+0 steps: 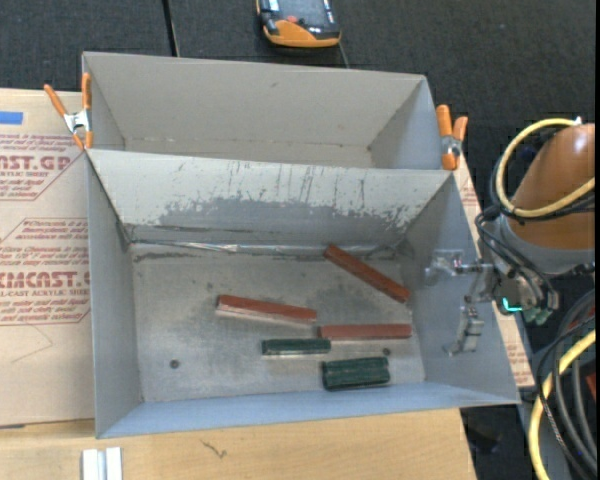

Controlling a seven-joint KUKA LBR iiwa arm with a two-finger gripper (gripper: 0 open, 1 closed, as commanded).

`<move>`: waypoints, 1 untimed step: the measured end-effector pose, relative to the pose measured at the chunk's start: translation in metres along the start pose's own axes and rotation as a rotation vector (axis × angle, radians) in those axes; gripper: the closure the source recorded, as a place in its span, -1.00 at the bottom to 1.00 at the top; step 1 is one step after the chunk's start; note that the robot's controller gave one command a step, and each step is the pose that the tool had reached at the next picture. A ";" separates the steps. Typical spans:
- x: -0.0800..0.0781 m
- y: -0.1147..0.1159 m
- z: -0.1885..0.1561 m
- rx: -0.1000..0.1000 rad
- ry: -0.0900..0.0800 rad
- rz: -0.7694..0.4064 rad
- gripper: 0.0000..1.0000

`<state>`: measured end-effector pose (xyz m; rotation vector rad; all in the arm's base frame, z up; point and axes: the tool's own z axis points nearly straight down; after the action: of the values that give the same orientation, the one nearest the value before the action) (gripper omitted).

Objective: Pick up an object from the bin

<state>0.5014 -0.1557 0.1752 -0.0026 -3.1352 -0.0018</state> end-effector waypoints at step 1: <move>-0.002 0.001 -0.004 0.002 -0.008 -0.002 -1.00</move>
Offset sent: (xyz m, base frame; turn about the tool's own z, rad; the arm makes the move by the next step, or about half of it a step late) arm 0.0218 0.0885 -0.1052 -0.0932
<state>0.5035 -0.1551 0.1790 0.0003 -3.1428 0.0006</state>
